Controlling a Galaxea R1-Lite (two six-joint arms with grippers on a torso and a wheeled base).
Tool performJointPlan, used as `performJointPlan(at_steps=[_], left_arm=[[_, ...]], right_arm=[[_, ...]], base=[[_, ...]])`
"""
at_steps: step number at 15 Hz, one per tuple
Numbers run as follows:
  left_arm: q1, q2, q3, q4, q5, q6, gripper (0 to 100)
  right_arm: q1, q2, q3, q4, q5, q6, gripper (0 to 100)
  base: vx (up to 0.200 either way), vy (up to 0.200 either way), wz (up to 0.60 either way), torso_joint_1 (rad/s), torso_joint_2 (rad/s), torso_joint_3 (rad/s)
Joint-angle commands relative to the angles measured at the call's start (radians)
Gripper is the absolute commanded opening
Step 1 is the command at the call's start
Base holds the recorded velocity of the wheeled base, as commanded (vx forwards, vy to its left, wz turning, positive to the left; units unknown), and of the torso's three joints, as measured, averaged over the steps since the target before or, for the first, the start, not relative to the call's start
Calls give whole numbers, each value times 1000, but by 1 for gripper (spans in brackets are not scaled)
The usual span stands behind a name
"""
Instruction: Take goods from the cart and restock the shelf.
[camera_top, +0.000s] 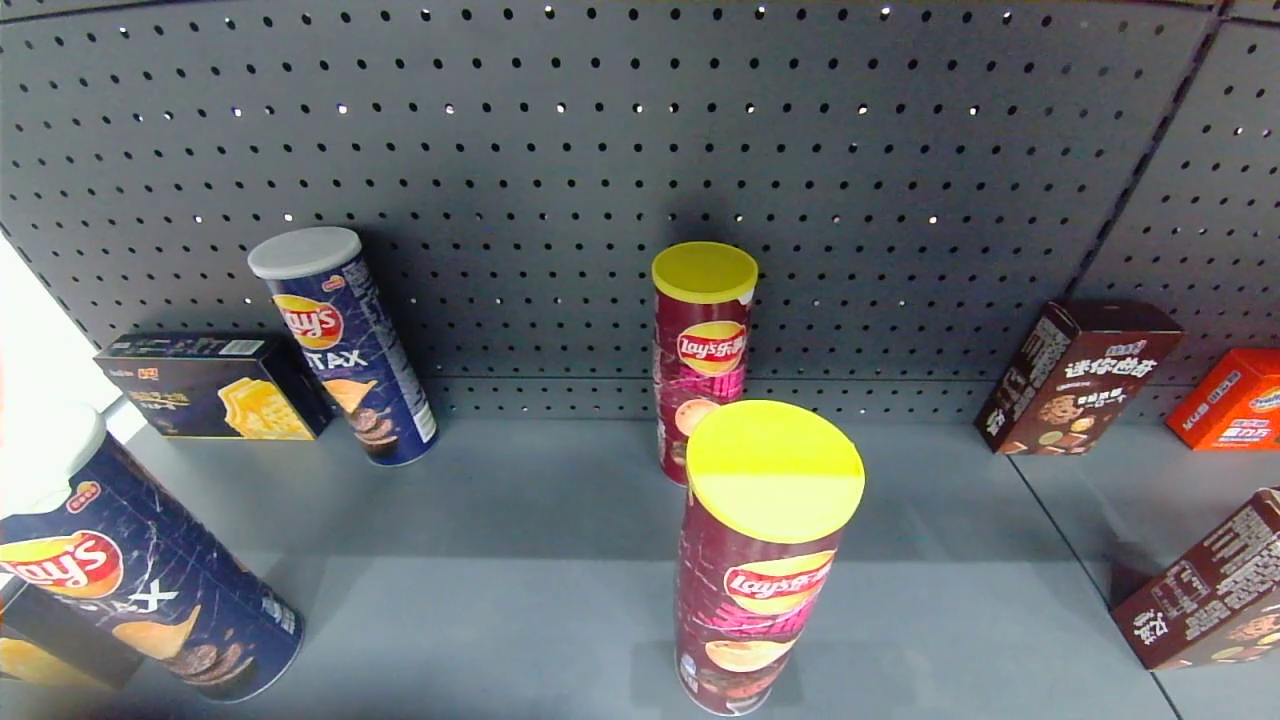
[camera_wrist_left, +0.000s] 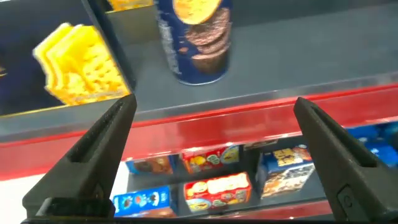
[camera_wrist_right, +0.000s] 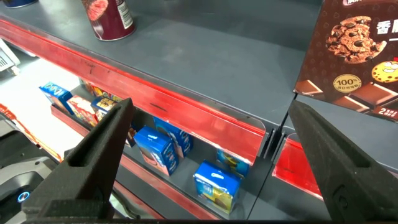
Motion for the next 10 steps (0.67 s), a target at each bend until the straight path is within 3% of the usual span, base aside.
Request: performJointPlan(at_steps=[1, 2, 4, 9, 10], left_arm=[[-1, 2, 0, 0, -9, -12, 100], [0, 2, -2, 2, 28, -46, 100], [0, 2, 0, -1, 166, -58, 100], [0, 0, 0, 0, 158, -57, 100], [0, 0, 0, -1, 158, -57, 100]], right_arm=[[0, 1, 0, -1, 0, -1, 100], [0, 1, 0, 0, 0, -1, 100], [0, 1, 0, 0, 0, -1, 100], [0, 1, -3, -1, 5, -7, 100], [-1, 1, -178, 0, 3, -8, 100]], base=[[0, 0, 0, 0, 0, 0], [0, 0, 0, 0, 0, 0], [0, 0, 0, 0, 0, 0], [0, 0, 0, 0, 0, 0], [0, 0, 0, 0, 0, 0]])
